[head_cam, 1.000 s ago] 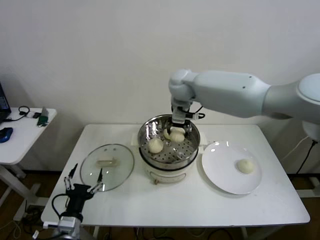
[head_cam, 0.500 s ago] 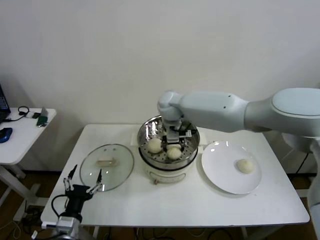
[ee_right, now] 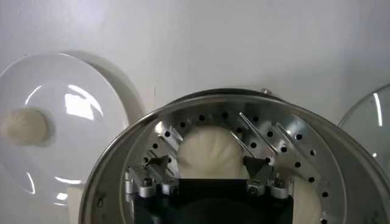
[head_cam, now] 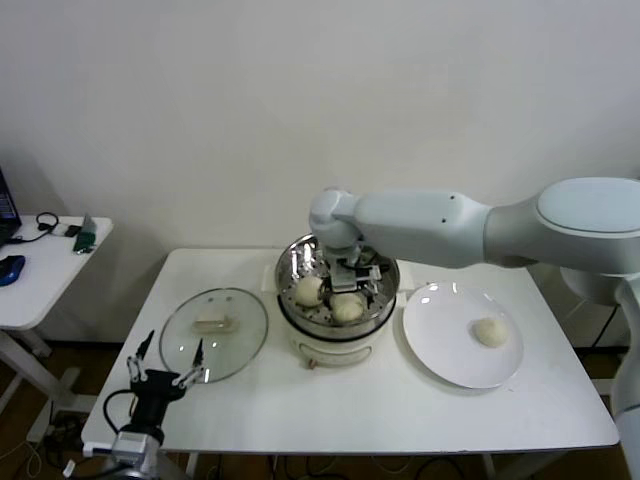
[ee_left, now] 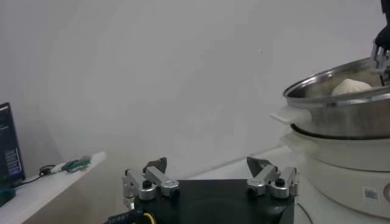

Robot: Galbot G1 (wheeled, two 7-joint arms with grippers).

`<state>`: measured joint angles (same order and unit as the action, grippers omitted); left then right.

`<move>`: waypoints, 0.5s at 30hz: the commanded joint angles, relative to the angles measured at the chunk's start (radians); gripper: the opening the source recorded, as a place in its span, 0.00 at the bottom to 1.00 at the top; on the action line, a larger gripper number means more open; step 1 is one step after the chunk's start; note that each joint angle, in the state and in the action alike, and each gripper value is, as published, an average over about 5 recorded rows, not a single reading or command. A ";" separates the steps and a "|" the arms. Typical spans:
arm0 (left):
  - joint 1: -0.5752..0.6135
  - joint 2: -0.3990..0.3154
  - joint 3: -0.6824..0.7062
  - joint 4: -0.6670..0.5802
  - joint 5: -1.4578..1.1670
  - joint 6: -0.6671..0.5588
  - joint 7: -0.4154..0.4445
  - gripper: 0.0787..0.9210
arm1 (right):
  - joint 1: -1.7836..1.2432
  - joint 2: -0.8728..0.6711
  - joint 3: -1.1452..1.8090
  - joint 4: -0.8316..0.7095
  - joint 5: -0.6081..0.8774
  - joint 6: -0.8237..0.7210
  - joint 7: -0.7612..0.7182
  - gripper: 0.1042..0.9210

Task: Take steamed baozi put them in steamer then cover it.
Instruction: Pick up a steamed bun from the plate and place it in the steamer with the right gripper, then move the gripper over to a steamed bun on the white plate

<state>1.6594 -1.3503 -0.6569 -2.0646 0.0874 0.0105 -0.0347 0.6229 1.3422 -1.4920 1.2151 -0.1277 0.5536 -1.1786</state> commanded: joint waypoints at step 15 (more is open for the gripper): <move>-0.002 0.017 0.006 0.001 -0.008 -0.005 0.000 0.88 | 0.270 -0.341 -0.229 -0.020 0.463 -0.354 0.143 0.88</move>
<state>1.6570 -1.3350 -0.6512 -2.0646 0.0812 0.0070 -0.0355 0.7727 1.1809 -1.5652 1.1966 0.0835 0.4098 -1.1291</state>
